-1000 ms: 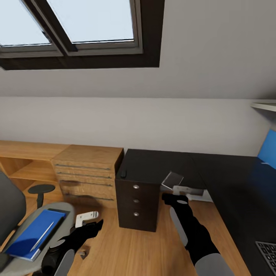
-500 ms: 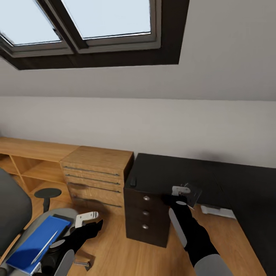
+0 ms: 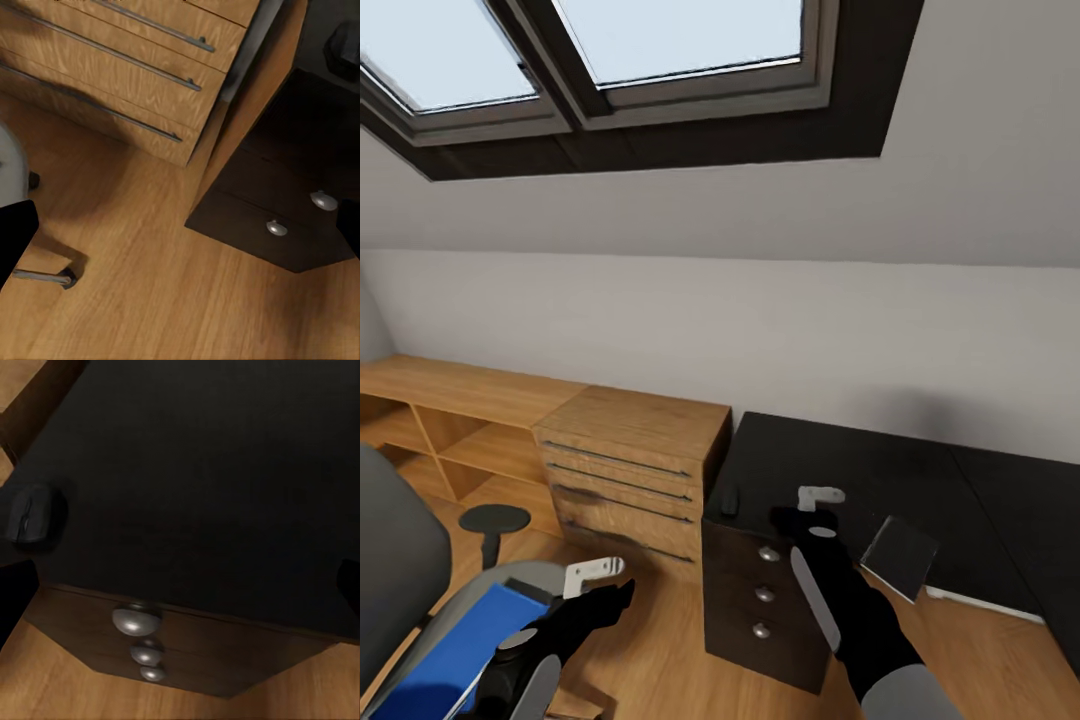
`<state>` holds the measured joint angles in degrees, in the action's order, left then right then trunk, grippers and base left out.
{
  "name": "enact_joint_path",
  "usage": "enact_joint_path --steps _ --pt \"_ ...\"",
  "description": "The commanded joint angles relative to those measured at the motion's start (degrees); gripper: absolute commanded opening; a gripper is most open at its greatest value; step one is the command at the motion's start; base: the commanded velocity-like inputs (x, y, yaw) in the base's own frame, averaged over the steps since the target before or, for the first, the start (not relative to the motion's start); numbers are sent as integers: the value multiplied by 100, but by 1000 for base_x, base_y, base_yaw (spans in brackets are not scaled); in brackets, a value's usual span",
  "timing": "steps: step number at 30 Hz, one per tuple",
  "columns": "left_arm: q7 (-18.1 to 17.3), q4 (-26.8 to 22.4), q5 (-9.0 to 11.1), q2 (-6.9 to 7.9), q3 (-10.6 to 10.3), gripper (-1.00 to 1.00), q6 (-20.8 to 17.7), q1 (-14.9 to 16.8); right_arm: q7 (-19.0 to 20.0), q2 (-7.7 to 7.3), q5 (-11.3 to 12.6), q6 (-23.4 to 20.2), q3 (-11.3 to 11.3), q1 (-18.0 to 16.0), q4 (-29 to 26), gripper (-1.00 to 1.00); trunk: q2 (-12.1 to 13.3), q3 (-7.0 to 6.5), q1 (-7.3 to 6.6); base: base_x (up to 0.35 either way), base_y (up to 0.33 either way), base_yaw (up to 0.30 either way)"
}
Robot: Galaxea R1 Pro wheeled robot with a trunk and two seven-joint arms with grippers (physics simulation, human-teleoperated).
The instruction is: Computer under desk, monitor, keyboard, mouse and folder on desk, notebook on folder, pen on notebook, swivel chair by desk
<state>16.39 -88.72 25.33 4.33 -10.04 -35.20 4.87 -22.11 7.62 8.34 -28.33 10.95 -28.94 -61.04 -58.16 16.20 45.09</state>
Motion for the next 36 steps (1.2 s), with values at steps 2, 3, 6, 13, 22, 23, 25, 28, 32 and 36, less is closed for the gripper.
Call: enact_joint_path --steps 2,3,6,13,22,23,25,28,32,36 --pt "57 -7 60 6 -17 100 -13 5 -56 -1 60 -13 37 -3 -6 100 -5 8 2 107 0 5" --pt "57 -6 59 6 -20 100 -13 5 -56 0 61 -11 57 9 -5 100 -5 8 2 84 0 2" --pt "57 -5 59 6 -23 100 -13 5 -56 2 59 -8 75 23 -5 100 -5 8 2 174 0 1" --pt "57 -5 52 2 -48 100 -10 5 -56 3 61 -6 114 36 17 100 -5 8 2 284 0 143" --pt "675 1 67 6 -360 100 4 5 -49 3 61 -6 126 37 69 100 -5 8 2 227 0 92" --pt "687 2 67 6 -361 100 4 5 -51 3 61 -6 126 37 70 100 -5 8 2 38 0 5" --pt "710 3 68 6 -364 100 4 5 -50 3 62 -6 126 37 74 100 -5 8 2 25 0 3" --pt "727 3 68 6 -366 100 4 5 -48 3 62 -6 127 37 84 100 -5 8 2 35 0 1" --pt "734 4 69 6 -367 100 4 5 -46 3 62 -6 127 37 102 100 -5 8 2 292 0 57" --pt "734 4 69 6 -367 100 4 5 -44 6 61 -6 133 37 158 100 -5 8 2 312 0 171"
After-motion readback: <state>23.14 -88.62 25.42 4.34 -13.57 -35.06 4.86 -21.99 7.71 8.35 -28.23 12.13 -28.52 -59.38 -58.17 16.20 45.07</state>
